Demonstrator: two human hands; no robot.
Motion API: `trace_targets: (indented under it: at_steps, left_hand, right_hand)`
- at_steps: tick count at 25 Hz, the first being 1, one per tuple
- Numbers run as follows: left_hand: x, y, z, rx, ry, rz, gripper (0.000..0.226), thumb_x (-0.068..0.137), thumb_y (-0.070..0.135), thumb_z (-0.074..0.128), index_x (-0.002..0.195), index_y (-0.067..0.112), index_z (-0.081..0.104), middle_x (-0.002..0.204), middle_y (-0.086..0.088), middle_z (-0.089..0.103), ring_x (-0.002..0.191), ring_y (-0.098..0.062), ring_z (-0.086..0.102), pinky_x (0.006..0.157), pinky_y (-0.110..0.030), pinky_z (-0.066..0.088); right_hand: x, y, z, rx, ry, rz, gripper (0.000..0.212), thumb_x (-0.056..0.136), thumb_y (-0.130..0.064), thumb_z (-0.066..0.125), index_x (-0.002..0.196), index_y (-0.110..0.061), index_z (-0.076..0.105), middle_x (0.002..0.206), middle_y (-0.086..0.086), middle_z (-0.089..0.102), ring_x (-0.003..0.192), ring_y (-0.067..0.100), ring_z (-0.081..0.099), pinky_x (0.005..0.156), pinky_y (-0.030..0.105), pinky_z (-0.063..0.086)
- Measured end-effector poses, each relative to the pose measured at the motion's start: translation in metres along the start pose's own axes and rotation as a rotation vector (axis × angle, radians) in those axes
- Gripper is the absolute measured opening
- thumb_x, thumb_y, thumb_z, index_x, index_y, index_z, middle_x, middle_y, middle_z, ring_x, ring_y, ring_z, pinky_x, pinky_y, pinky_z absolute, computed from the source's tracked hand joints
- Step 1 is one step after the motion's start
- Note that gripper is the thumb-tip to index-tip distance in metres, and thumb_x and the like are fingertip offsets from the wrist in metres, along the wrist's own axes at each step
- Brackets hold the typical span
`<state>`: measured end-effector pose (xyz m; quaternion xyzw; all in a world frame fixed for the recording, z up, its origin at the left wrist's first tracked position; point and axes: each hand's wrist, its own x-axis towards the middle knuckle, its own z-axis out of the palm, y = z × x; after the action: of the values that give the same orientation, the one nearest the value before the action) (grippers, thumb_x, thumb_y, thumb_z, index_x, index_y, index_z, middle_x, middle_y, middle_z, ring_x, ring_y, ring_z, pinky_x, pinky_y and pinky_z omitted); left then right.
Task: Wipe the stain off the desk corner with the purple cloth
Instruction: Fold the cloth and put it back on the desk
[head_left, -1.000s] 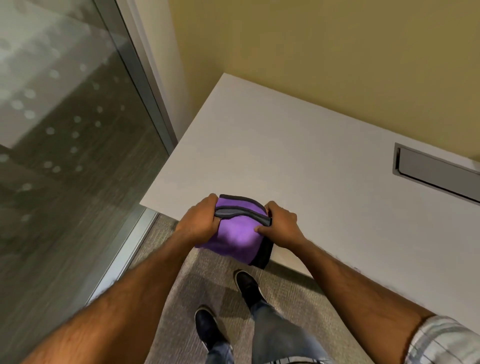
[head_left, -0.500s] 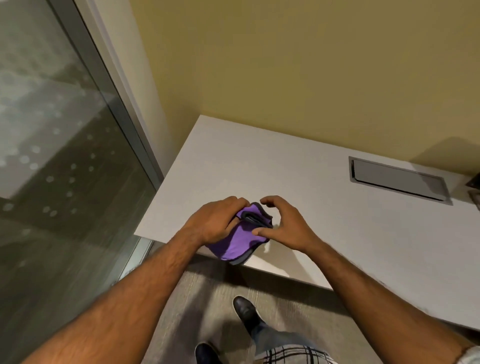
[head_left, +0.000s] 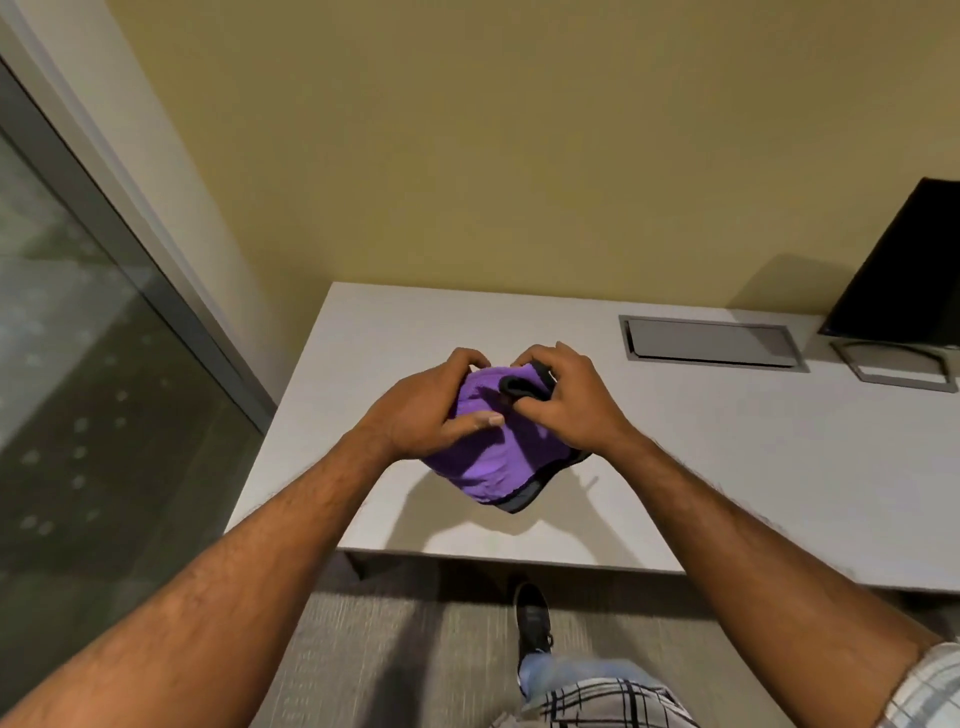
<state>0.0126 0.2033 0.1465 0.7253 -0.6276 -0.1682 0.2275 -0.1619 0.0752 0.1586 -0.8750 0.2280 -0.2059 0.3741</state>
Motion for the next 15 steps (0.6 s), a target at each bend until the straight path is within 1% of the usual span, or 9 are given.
trace_targets:
  at_steps: [1, 2, 4, 5, 6, 8, 11, 13, 15]
  left_hand:
    - [0.007, -0.006, 0.000, -0.007, -0.044, -0.044, 0.061, 0.076, 0.070, 0.060, 0.119, 0.027, 0.048, 0.099, 0.009, 0.065, 0.081, -0.015, 0.062, 0.069, -0.034, 0.050]
    - [0.015, -0.014, 0.001, -0.029, -0.077, -0.096, 0.055, 0.072, 0.068, 0.066, 0.106, 0.026, 0.056, 0.090, 0.010, 0.066, 0.075, -0.012, 0.060, 0.066, -0.033, 0.050]
    - [0.038, -0.026, 0.004, -0.139, -0.068, -0.186, 0.038, 0.068, 0.052, 0.076, 0.080, 0.020, 0.060, 0.070, 0.008, 0.062, 0.059, -0.008, 0.052, 0.057, -0.031, 0.042]
    - [0.052, -0.029, 0.005, -0.219, -0.046, -0.215, 0.033, 0.066, 0.043, 0.077, 0.074, 0.016, 0.060, 0.065, 0.006, 0.059, 0.055, -0.006, 0.048, 0.056, -0.029, 0.039]
    - [0.067, -0.031, 0.008, -0.299, -0.022, -0.235, 0.028, 0.065, 0.036, 0.077, 0.073, 0.014, 0.061, 0.065, 0.004, 0.059, 0.054, -0.006, 0.047, 0.056, -0.027, 0.039]
    - [0.100, -0.031, 0.017, -0.445, 0.046, -0.249, 0.022, 0.066, 0.027, 0.078, 0.076, 0.012, 0.064, 0.070, -0.002, 0.063, 0.061, -0.009, 0.053, 0.059, -0.027, 0.043]
    - [0.149, -0.029, 0.041, -0.673, 0.187, -0.294, 0.018, 0.075, 0.013, 0.079, 0.088, 0.012, 0.066, 0.085, -0.003, 0.069, 0.076, -0.014, 0.063, 0.066, -0.026, 0.051]
    - [0.184, -0.029, 0.061, -0.706, 0.247, -0.314, 0.017, 0.080, 0.013, 0.075, 0.094, 0.015, 0.065, 0.094, 0.000, 0.069, 0.084, -0.015, 0.064, 0.069, -0.025, 0.053]
    - [0.214, -0.032, 0.079, -0.683, 0.261, -0.321, 0.016, 0.083, 0.018, 0.070, 0.097, 0.018, 0.062, 0.096, 0.007, 0.068, 0.086, -0.014, 0.063, 0.070, -0.025, 0.053]
  right_hand:
    - [0.003, 0.006, -0.010, 0.031, 0.017, 0.013, 0.015, 0.078, -0.015, 0.074, 0.088, -0.017, 0.064, 0.076, -0.013, 0.061, 0.075, 0.008, 0.056, 0.076, 0.031, 0.045]
    - [0.007, 0.015, -0.020, 0.073, 0.032, 0.032, 0.016, 0.078, -0.013, 0.074, 0.088, -0.018, 0.063, 0.076, -0.008, 0.063, 0.072, 0.009, 0.058, 0.070, 0.028, 0.047]
    - [0.016, 0.038, -0.039, 0.120, 0.076, 0.062, 0.018, 0.078, -0.012, 0.075, 0.087, -0.020, 0.062, 0.077, -0.004, 0.065, 0.069, 0.007, 0.058, 0.065, 0.020, 0.047]
    - [0.021, 0.051, -0.046, 0.126, 0.090, 0.078, 0.017, 0.079, -0.014, 0.076, 0.087, -0.020, 0.062, 0.078, -0.003, 0.065, 0.069, 0.006, 0.058, 0.065, 0.017, 0.047]
    - [0.027, 0.067, -0.055, 0.132, 0.102, 0.095, 0.017, 0.080, -0.016, 0.077, 0.087, -0.020, 0.061, 0.079, -0.004, 0.065, 0.070, 0.006, 0.057, 0.065, 0.016, 0.046]
    - [0.042, 0.102, -0.071, 0.137, 0.127, 0.135, 0.018, 0.081, -0.020, 0.078, 0.085, -0.020, 0.061, 0.079, -0.003, 0.064, 0.070, 0.008, 0.057, 0.065, 0.017, 0.047]
    - [0.064, 0.159, -0.088, 0.162, 0.181, 0.208, 0.020, 0.081, -0.027, 0.079, 0.087, -0.019, 0.062, 0.078, -0.005, 0.063, 0.070, 0.011, 0.058, 0.064, 0.016, 0.048]
    - [0.078, 0.192, -0.095, 0.184, 0.199, 0.280, 0.020, 0.084, -0.030, 0.076, 0.092, -0.018, 0.063, 0.082, -0.005, 0.065, 0.075, 0.012, 0.062, 0.065, 0.016, 0.052]
    - [0.091, 0.224, -0.098, 0.203, 0.219, 0.349, 0.023, 0.087, -0.031, 0.074, 0.096, -0.013, 0.063, 0.083, 0.002, 0.066, 0.076, 0.018, 0.065, 0.064, 0.023, 0.056]
